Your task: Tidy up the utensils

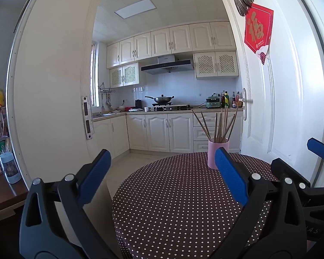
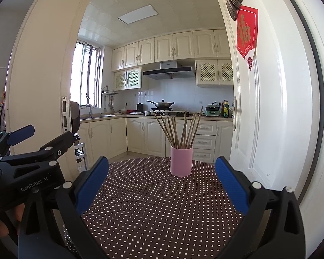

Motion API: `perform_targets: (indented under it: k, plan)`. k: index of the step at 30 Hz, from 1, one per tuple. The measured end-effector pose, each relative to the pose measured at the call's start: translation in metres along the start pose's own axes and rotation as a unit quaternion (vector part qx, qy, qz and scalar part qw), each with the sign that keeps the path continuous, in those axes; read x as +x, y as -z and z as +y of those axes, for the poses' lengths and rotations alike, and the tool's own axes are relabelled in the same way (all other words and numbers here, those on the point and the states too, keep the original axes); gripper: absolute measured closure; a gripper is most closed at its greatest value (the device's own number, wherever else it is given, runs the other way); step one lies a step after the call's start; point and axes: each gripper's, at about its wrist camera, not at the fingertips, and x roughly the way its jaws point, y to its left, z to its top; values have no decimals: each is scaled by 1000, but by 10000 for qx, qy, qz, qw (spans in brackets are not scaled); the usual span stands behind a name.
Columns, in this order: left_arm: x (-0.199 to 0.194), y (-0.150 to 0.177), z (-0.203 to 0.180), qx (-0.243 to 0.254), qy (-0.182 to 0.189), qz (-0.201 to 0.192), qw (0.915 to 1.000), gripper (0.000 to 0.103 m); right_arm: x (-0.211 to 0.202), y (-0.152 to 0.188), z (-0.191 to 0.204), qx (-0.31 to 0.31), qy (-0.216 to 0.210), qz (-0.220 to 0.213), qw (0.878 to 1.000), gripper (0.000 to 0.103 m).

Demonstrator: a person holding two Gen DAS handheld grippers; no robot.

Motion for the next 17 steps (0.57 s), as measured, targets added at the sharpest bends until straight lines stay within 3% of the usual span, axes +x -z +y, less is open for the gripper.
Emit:
perform_targets:
  k: [8,17]
  plan:
    - [31,1,-3,124,-31,208,9997,8,32,1,-6,94,-168,281,9994,8]
    - [90,15,-5,107,250,1013,9945,8,86,10,-14,-79,-249,916,9955,8]
